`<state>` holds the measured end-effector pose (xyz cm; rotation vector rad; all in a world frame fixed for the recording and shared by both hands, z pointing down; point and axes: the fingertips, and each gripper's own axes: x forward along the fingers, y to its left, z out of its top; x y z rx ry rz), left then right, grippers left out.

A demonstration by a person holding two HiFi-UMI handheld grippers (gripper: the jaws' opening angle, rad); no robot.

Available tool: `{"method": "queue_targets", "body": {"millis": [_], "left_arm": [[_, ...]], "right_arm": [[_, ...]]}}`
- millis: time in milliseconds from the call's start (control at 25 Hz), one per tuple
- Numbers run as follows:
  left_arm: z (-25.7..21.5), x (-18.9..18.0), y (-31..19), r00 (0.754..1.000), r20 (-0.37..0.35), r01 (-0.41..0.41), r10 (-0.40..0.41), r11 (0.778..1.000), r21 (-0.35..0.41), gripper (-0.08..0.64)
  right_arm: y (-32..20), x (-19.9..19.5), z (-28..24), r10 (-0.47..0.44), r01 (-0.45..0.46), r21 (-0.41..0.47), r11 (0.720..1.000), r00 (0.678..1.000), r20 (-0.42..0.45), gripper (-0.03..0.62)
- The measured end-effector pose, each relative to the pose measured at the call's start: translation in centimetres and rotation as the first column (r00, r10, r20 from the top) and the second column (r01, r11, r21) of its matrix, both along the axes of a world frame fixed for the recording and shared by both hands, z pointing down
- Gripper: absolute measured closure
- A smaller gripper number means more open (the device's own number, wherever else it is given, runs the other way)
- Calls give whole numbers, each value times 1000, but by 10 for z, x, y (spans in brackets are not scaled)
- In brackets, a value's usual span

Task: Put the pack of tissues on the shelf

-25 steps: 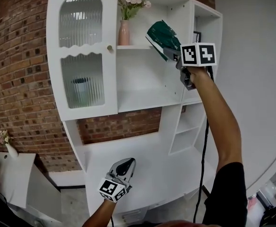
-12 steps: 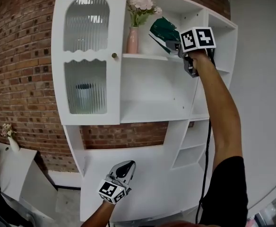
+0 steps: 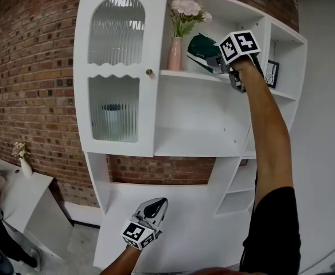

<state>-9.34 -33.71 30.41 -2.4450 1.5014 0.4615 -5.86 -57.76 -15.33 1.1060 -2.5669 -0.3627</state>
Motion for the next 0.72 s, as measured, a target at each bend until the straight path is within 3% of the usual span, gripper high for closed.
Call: {"method": "queue_targets", "body": {"millis": [480, 600, 720], "left_arm": [[3, -14, -11, 998, -11, 60, -60, 998, -13, 558], [4, -15, -15, 998, -7, 57, -57, 998, -12, 558], [6, -17, -18, 999, -11, 52, -52, 999, -15, 558]], "right_arm": [[-35, -25, 17, -34, 31, -57, 998, 998, -60, 306], [-38, -30, 15, -61, 61, -39, 997, 998, -17, 235], [-33, -29, 7, -107, 107, -1, 994, 993, 51, 227]]}}
